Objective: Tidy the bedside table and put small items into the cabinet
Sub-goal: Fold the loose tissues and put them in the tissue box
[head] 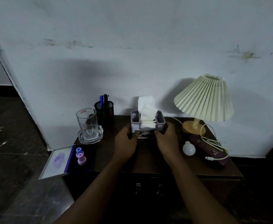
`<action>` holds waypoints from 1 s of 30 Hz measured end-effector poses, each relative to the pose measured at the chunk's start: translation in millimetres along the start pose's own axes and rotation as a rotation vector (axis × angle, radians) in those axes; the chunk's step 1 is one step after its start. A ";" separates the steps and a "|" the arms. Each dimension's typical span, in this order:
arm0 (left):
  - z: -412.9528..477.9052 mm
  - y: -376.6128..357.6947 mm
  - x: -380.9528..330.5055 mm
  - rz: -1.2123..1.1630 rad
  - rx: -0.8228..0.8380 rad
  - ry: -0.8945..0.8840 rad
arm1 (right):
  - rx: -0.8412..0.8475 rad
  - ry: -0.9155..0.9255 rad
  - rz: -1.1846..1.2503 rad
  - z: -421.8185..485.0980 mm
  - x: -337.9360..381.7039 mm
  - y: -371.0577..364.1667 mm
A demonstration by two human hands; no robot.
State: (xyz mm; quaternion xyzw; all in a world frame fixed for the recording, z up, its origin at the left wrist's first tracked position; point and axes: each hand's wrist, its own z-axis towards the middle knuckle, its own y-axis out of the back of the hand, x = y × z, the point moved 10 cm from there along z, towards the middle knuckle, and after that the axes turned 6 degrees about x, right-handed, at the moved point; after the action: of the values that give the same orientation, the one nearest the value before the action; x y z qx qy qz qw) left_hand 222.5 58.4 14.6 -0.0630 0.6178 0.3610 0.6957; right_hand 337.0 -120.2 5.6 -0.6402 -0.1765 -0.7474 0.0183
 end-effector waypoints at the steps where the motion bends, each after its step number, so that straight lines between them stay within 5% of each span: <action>1: 1.1 -5.6 -1.3 0.004 0.042 -0.004 | -0.005 -0.013 0.010 3.8 -3.4 -0.9; 6: 8.3 -22.5 7.2 -0.045 0.176 0.043 | 0.011 -0.063 0.110 18.1 -22.1 -5.5; 10: 7.9 -11.3 1.6 -0.064 -0.009 -0.027 | -0.028 -0.053 0.121 19.0 -25.4 0.5; 13: -5.7 -7.7 -22.7 0.206 -0.155 -0.234 | -0.035 -0.036 0.071 14.9 -23.2 2.9; 20: 2.1 -48.2 -43.6 0.762 -0.038 -0.406 | -0.030 0.023 0.026 7.9 -12.0 1.4; 30: 71.3 -41.7 -63.2 0.872 0.026 -0.403 | -0.043 0.080 -0.056 8.7 -5.1 1.6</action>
State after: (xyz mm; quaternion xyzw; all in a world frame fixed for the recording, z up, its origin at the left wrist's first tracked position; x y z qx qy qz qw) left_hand 306.2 39.2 73.2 0.2817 0.4438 0.6166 0.5861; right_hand 346.6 -120.3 2.1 -0.6049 -0.1775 -0.7762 -0.0094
